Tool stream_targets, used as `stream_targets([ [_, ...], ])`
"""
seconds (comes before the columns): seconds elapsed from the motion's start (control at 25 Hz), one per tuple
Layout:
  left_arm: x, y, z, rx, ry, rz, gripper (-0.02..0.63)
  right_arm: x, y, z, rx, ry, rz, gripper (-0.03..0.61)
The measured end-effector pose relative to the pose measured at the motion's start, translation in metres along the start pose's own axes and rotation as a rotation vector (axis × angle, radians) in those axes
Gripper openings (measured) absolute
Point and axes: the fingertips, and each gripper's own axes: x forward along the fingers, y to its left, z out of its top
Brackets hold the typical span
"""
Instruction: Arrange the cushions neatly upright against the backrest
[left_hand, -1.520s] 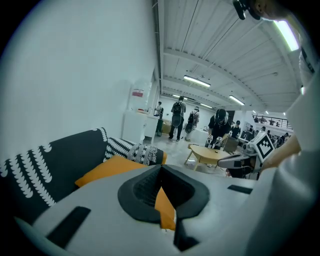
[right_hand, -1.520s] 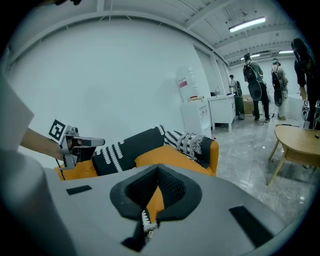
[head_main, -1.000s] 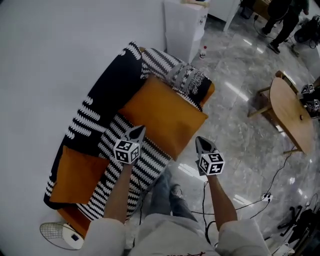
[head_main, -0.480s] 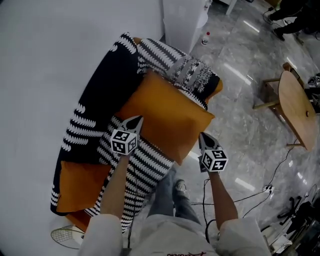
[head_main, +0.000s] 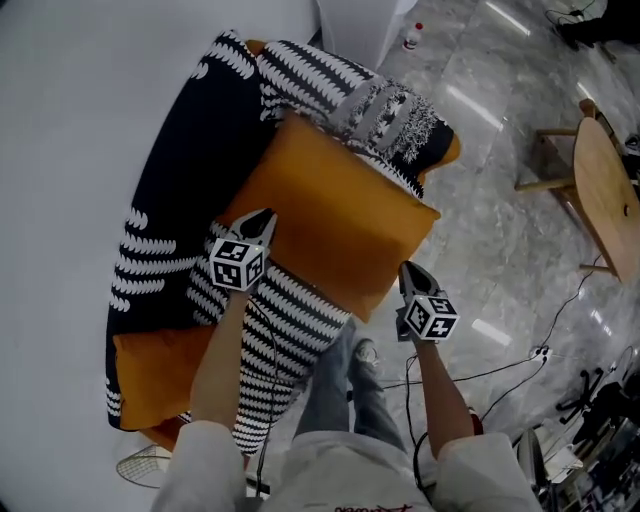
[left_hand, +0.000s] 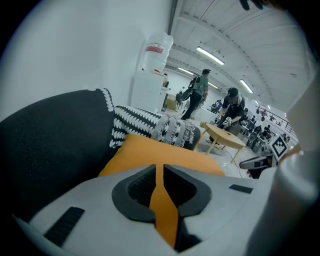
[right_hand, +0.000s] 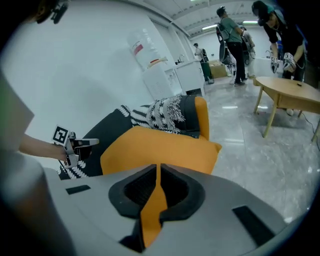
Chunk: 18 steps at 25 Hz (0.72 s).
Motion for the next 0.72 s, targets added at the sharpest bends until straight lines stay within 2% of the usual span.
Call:
stream_targets([
  [0.04, 0.007, 0.005, -0.002, -0.013, 0.006, -0.001, 0.052, 0.006, -0.005, -0.008, 0.03, 0.016, -0.002, 0.042],
  [0.08, 0.015, 0.01, -0.004, -0.028, 0.017, -0.001, 0.196, 0.013, -0.01, -0.014, 0.063, 0.029, -0.001, 0.221],
  [0.12, 0.022, 0.015, -0.005, -0.04, 0.032, 0.003, 0.302, 0.019, -0.014, -0.019, 0.097, 0.038, -0.002, 0.337],
  [0.2, 0.032, 0.028, -0.006, -0.034, 0.065, 0.028, 0.355, 0.028, -0.022, -0.026, 0.153, 0.053, -0.013, 0.37],
  [0.36, 0.048, 0.054, -0.005, 0.026, 0.134, 0.047, 0.392, 0.044, -0.034, -0.038, 0.236, 0.093, -0.03, 0.416],
  [0.52, 0.063, 0.073, -0.012, 0.04, 0.23, 0.05, 0.427, 0.057, -0.045, -0.042, 0.363, 0.12, -0.063, 0.519],
  [0.6, 0.07, 0.084, -0.021, 0.05, 0.277, 0.05, 0.441, 0.065, -0.051, -0.045, 0.398, 0.123, -0.099, 0.526],
  [0.72, 0.083, 0.119, -0.016, 0.037, 0.297, 0.06, 0.46, 0.096, -0.042, -0.04, 0.423, 0.15, -0.102, 0.526],
])
